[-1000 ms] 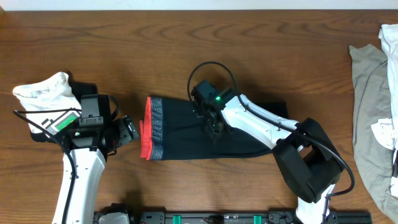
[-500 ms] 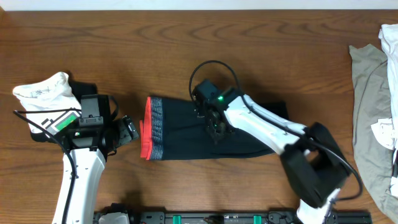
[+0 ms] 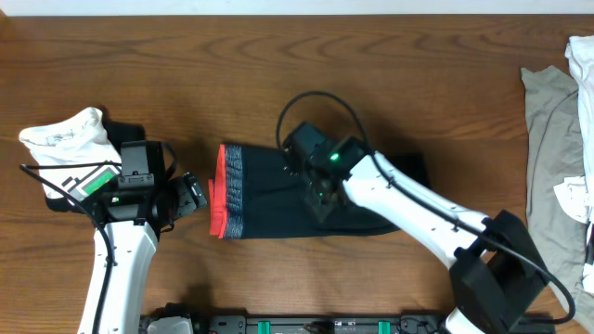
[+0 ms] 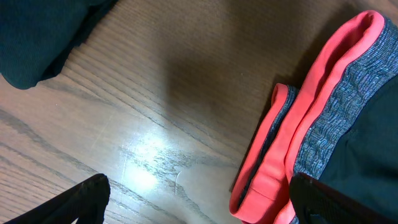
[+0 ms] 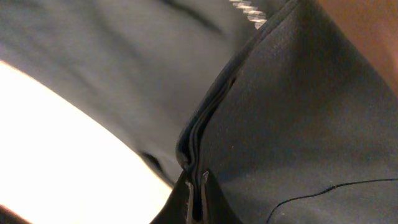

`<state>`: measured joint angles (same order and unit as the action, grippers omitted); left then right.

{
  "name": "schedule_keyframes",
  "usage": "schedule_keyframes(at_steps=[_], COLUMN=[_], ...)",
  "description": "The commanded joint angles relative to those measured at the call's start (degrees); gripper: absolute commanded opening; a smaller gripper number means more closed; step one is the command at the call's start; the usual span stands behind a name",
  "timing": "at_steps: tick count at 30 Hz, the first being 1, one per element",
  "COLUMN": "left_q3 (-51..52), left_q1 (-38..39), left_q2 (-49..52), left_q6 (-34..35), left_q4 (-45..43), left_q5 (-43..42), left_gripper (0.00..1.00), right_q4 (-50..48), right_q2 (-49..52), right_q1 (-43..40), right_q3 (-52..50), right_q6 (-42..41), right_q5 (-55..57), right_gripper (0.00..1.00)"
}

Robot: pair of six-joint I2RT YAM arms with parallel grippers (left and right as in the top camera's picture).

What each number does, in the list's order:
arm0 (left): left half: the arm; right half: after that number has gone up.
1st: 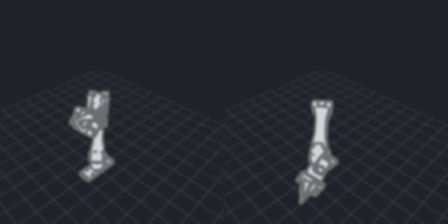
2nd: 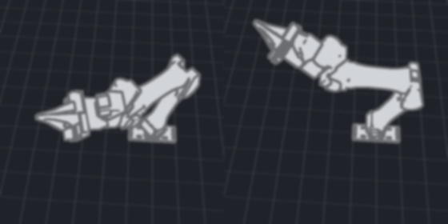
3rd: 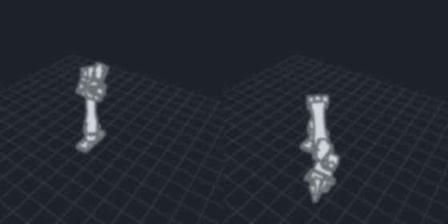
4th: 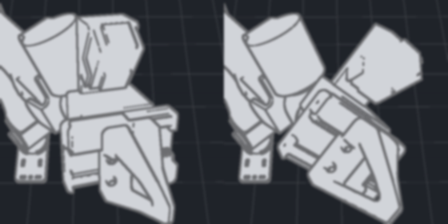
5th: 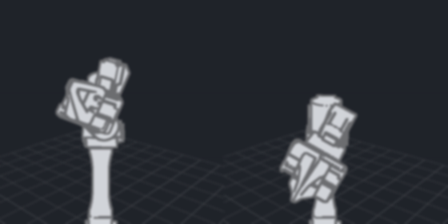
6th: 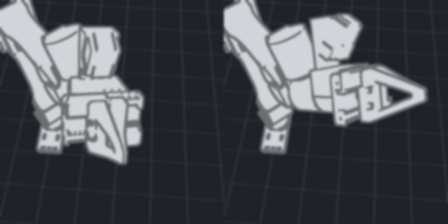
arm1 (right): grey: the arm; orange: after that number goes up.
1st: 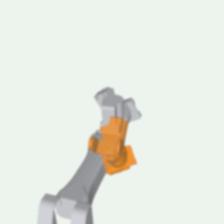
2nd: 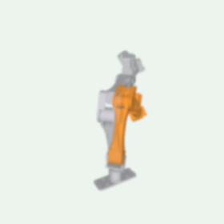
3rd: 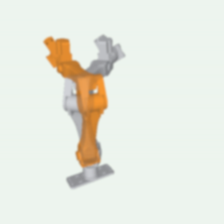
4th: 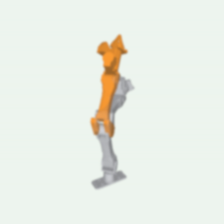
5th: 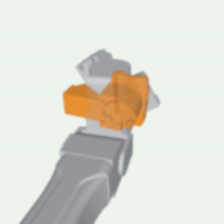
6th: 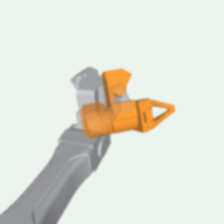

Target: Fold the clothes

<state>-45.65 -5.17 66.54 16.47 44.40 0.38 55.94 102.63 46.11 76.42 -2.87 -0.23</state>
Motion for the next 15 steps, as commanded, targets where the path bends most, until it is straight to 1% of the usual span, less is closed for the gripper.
schedule_keyframes(at_steps=[1,6,10,11,13,14,15], left_q3=[0.42,0.42,0.42,0.42,0.42,0.42,0.42], left_q1=[-0.28,-0.28,-0.28,-0.28,-0.28,-0.28,-0.28], left_q2=[-0.31,-0.31,-0.31,-0.31,-0.31,-0.31,-0.31], left_q6=[0.09,0.09,0.09,0.09,0.09,0.09,0.09], left_q4=[0.13,0.13,0.15,0.15,0.15,0.15,0.15], left_q5=[0.04,0.04,0.04,0.04,0.04,0.04,0.04], left_gripper=[0.94,0.94,0.94,0.94,0.94,0.94,0.94], right_q4=[-0.02,-0.59,-0.87,-0.85,-0.83,-0.83,-0.83], right_q2=[0.02,0.02,0.02,0.02,0.02,0.02,0.02], right_q1=[3.04,4.87,4.92,4.92,4.87,4.83,4.76], right_q3=[-0.11,-0.11,-0.11,-0.11,-0.11,-0.11,-0.11], right_q6=[-1.79,-2.71,-3.32,-3.32,-3.30,-3.30,-3.30], right_q5=[-0.44,-0.44,-0.39,-0.39,-0.37,-0.02,0.61], right_gripper=[0.01,0.03,0.09,0.13,0.38,0.57,0.62])
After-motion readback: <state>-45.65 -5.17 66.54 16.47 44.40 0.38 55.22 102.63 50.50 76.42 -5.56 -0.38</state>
